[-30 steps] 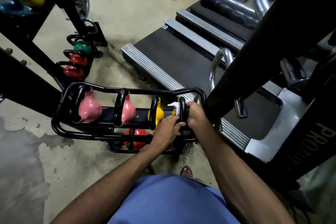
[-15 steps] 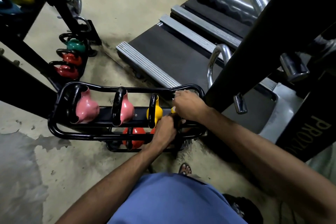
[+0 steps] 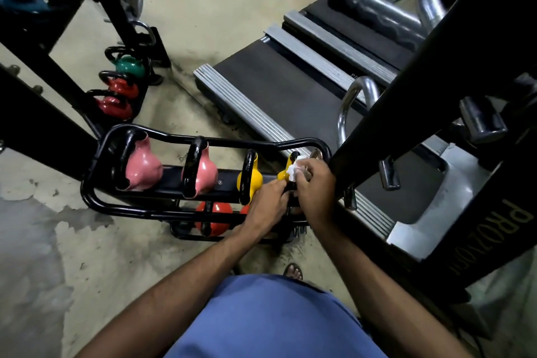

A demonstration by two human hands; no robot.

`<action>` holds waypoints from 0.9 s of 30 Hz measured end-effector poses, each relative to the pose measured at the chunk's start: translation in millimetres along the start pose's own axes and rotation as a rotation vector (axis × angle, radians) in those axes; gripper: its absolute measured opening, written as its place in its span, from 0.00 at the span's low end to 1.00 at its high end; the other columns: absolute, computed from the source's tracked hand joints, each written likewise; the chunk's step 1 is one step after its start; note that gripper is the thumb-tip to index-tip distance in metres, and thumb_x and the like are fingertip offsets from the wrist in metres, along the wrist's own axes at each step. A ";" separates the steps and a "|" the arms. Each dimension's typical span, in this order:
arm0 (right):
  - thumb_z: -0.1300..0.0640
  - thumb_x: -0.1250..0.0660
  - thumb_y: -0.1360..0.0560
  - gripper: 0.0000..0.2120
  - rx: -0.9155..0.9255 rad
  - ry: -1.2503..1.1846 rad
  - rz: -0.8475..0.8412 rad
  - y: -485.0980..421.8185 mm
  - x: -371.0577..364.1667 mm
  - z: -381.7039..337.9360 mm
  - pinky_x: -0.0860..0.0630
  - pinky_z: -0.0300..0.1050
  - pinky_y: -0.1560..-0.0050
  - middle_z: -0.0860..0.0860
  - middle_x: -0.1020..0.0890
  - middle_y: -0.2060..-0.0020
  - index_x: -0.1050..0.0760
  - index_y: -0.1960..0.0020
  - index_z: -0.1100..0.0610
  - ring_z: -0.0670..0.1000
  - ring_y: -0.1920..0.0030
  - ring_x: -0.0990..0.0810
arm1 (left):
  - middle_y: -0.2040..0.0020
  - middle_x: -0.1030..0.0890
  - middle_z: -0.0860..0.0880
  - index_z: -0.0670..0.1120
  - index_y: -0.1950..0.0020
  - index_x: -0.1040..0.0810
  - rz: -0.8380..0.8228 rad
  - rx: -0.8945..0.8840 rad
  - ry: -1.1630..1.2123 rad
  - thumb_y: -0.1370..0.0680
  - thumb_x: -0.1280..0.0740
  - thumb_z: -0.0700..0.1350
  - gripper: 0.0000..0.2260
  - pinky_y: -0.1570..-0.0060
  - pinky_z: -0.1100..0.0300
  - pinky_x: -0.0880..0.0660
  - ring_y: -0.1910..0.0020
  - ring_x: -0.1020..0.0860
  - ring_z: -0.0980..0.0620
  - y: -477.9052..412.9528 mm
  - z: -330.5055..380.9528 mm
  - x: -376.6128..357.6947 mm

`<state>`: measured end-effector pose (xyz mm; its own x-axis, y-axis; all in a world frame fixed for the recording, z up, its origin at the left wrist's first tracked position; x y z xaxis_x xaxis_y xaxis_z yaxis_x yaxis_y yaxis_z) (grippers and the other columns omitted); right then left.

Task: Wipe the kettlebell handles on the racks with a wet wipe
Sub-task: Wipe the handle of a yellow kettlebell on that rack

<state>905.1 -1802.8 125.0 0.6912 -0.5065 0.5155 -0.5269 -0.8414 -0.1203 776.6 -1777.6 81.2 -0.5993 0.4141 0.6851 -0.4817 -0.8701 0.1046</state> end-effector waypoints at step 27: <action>0.50 0.32 0.30 0.07 0.932 1.024 -0.570 -3.9 -55.3 -59.3 0.31 0.52 0.56 0.48 0.22 0.63 0.21 0.62 0.53 0.56 0.53 0.26 | 0.43 0.18 0.46 0.44 0.37 0.20 0.011 0.073 0.219 0.27 0.23 0.48 0.20 0.45 0.54 0.21 0.44 0.19 0.48 21.6 -0.7 -4.2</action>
<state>839.6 -1760.3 147.3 -0.1550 -0.0616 0.9860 0.4561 -0.8898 0.0161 768.3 -1797.9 80.0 -0.7324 0.4459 0.5146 -0.4319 -0.8885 0.1551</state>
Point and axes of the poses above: each hand's wrist, its own y-axis away from the middle knuckle, its own x-axis out of the back of the hand, z = x × y, the point moved 10 cm from there along -y, towards the middle knuckle
